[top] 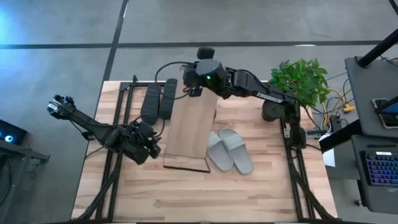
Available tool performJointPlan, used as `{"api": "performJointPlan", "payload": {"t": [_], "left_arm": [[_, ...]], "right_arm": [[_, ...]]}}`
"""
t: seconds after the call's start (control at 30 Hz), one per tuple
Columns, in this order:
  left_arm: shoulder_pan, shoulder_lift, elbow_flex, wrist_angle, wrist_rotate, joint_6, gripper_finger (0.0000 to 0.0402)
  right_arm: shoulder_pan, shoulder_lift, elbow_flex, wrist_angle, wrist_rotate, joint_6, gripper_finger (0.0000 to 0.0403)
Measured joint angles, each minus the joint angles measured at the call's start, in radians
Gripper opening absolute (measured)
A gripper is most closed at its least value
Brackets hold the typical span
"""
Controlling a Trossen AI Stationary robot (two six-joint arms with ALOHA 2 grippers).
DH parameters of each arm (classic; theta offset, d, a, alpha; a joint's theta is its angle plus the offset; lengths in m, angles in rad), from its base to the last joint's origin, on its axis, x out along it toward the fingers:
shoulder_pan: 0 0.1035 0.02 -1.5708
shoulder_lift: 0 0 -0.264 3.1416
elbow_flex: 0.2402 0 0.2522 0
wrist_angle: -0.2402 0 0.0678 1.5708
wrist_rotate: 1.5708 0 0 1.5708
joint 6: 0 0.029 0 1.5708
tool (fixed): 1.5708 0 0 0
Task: Pick and place slides into the shelf
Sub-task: Move the shelf to the bottom right of the table
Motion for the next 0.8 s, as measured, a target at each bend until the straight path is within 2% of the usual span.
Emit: {"api": "performJointPlan", "payload": {"t": [0.17,0.4,0.6,0.8], "left_arm": [[0.0,0.0,0.0,0.0,0.0,0.0,0.0132],[0.0,0.0,0.0,0.0,0.0,0.0,0.0132],[0.0,0.0,0.0,0.0,0.0,0.0,0.0132],[0.0,-0.001,0.002,0.007,-0.007,0.001,0.0132]], "right_arm": [[0.056,-0.029,0.0,0.089,0.0,-0.104,0.0029],[0.121,-0.057,0.0,0.065,0.005,-0.103,0.0029],[0.198,-0.074,0.0,0.005,0.125,-0.126,0.0029],[0.23,-0.08,0.0,-0.003,0.151,-0.196,0.0029]]}}
